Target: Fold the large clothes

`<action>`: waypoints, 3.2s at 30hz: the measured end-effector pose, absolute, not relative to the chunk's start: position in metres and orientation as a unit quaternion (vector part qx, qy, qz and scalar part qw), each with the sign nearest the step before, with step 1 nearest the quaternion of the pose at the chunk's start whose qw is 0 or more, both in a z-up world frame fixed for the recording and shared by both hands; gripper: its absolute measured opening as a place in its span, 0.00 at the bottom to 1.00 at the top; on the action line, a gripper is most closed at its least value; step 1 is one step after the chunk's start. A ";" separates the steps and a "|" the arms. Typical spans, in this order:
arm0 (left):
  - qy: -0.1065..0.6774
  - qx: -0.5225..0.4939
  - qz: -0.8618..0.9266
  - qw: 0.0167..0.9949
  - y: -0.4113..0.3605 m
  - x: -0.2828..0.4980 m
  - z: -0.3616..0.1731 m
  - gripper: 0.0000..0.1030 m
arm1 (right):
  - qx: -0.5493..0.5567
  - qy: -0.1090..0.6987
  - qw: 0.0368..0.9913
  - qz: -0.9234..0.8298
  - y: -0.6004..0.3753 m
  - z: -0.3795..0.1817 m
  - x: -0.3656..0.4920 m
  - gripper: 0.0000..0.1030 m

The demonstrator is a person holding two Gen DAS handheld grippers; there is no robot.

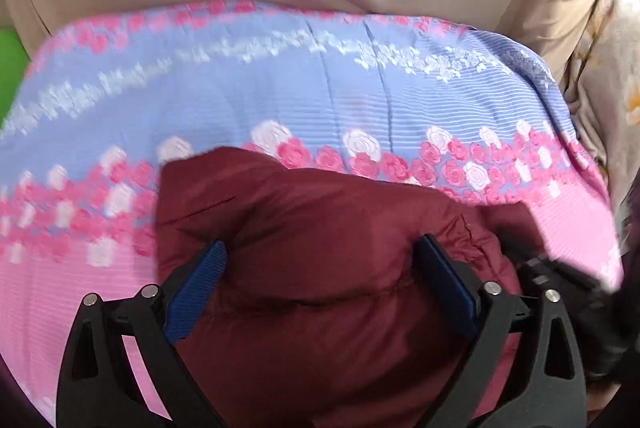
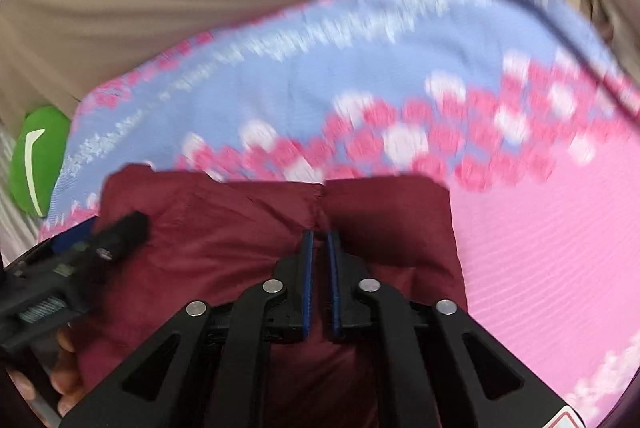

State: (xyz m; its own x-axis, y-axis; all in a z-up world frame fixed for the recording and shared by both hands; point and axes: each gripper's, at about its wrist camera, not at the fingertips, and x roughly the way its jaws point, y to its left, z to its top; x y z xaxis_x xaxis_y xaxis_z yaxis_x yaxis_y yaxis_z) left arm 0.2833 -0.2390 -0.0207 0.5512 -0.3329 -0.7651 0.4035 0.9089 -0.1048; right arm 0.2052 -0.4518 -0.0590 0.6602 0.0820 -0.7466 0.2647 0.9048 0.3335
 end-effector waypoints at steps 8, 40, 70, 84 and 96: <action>0.432 0.067 -0.189 0.879 -0.253 0.291 -0.044 0.96 | 0.256 0.422 0.869 -0.039 -0.465 -0.081 0.210 0.02; 0.425 0.073 -0.242 0.869 -0.157 0.075 -0.054 0.96 | 0.187 0.369 0.909 -0.048 -0.387 -0.057 -0.022 0.56; 0.526 -0.140 -0.340 0.767 -0.126 0.159 -0.076 0.96 | 0.338 0.409 0.847 0.041 -0.436 -0.090 0.044 0.85; 0.466 -0.071 -0.382 0.795 -0.141 0.167 -0.029 0.53 | 0.307 0.369 0.875 0.069 -0.419 -0.057 0.045 0.20; 0.305 -0.012 -0.478 0.824 -0.139 0.135 0.093 0.44 | 0.224 0.217 0.950 0.033 -0.385 0.056 -0.004 0.18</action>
State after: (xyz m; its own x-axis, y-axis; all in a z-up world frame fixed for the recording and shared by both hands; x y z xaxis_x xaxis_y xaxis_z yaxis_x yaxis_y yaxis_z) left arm 0.1345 -0.1385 0.0931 0.3569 -0.7954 -0.4899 0.7802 0.5422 -0.3119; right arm -0.0039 -0.3848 0.0562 0.9036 0.1594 -0.3976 0.0352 0.8975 0.4397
